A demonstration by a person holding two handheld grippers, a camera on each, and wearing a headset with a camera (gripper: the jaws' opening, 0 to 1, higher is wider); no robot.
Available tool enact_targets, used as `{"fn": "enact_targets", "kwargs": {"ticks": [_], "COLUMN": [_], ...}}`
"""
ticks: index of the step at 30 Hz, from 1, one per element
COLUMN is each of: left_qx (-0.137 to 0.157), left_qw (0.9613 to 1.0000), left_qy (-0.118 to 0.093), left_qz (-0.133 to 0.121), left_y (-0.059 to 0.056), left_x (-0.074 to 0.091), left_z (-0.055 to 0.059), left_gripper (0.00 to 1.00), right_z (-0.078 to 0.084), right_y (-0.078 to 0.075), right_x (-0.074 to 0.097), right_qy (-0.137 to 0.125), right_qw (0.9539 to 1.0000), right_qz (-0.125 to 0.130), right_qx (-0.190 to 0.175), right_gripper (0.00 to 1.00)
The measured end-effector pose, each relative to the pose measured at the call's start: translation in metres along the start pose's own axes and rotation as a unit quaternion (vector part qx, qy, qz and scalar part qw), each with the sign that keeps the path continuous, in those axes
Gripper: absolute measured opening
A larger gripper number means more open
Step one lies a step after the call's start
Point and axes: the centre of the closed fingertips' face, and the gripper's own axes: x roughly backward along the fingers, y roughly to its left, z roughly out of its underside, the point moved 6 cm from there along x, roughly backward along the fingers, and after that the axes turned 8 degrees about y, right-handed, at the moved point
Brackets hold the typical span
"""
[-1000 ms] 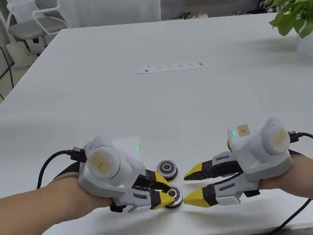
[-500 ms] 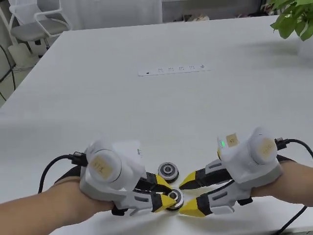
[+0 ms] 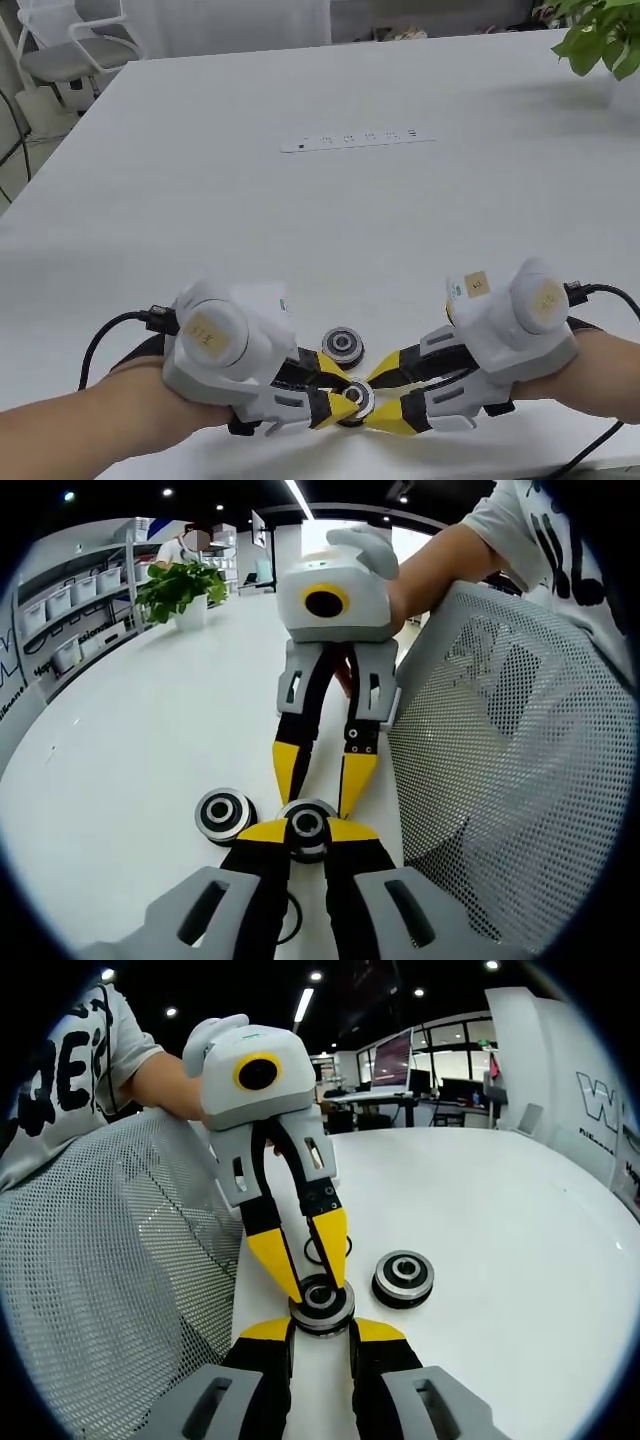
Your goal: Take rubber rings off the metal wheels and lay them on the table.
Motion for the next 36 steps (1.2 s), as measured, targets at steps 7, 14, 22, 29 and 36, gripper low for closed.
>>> {"fn": "enact_targets", "kwargs": {"ticks": [7,14,22,29,36], "left_qx": [0.000,-0.001,-0.001,-0.001,-0.002], "left_qw": [1.0000,1.0000,1.0000,1.0000,1.0000], "left_qy": [-0.001,0.000,-0.001,-0.002,-0.002], "left_qz": [-0.001,-0.001,-0.001,0.000,0.002], "left_y": [-0.0006,-0.0008,-0.0008,-0.0007,-0.0007], "left_x": [0.0001,0.0003,0.0006,0.0005,0.0005], "left_z": [0.0002,-0.0002,0.0000,0.0002,0.0002], "left_gripper": [0.07,0.07,0.07,0.07,0.07], "right_z": [0.0025,0.0023,0.0050,0.0055,0.0061], "right_y": [0.0006,0.0010,-0.0012,-0.0018,-0.0034], "right_x": [0.0021,0.0023,0.0042,0.0032,0.0029], "right_qy": [0.004,0.008,0.018,0.015,0.012], "right_qw": [1.0000,0.9999,0.9996,0.9997,0.9993], "right_qz": [0.004,0.006,0.018,0.017,0.019], "right_qx": [-0.001,0.002,0.011,-0.006,-0.030], "right_gripper": [0.14,0.12,0.00,0.00,0.00]}}
